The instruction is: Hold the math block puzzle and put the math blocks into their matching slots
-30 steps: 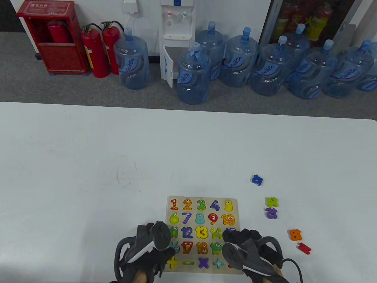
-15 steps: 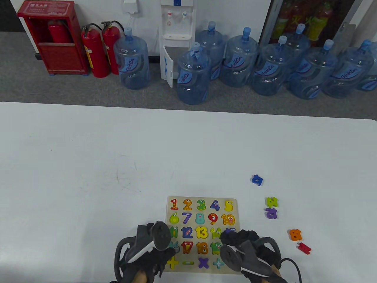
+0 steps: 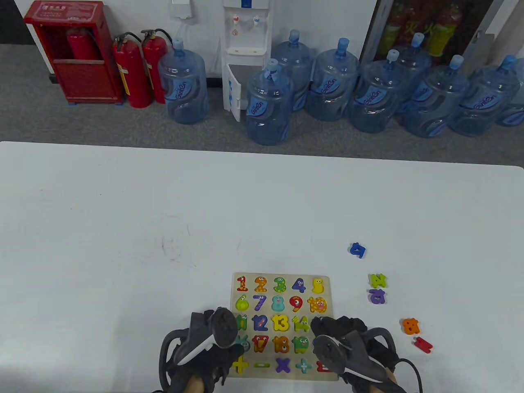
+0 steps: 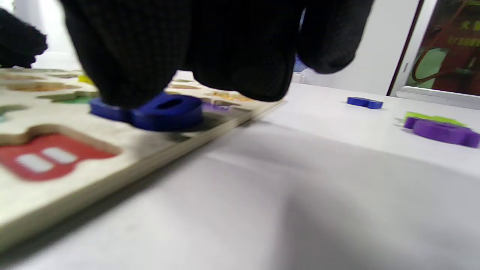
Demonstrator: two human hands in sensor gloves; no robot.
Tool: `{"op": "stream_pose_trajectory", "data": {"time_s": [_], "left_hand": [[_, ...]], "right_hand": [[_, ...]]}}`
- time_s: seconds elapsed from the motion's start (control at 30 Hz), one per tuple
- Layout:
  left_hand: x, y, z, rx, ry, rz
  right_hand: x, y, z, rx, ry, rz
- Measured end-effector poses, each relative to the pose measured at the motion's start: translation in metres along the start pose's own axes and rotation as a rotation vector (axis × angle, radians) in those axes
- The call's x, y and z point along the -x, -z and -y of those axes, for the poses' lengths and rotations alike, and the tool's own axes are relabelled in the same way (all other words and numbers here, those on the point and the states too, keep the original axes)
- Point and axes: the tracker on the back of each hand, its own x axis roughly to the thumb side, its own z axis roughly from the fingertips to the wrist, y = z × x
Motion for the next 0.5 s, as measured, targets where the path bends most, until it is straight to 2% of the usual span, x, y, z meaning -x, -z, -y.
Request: {"op": "stream_pose_trajectory", "data": {"time_s": [0.23,0.37,0.5], "left_hand": [[0.0,0.0,0.0,0.001,0.001,0.001],[0.0,0.0,0.0,0.001,0.0,0.001],[0.0,0.0,0.0,0.001,0.001,0.001]], "right_hand": [[0.03,-0.002,0.001,0.023,0.003,-0.111],[0.029,-0.004,-0.001,-0.017,0.028,-0.064],[0.014,-0.005,0.0,-0.026,-0.007,-0.007]]}}
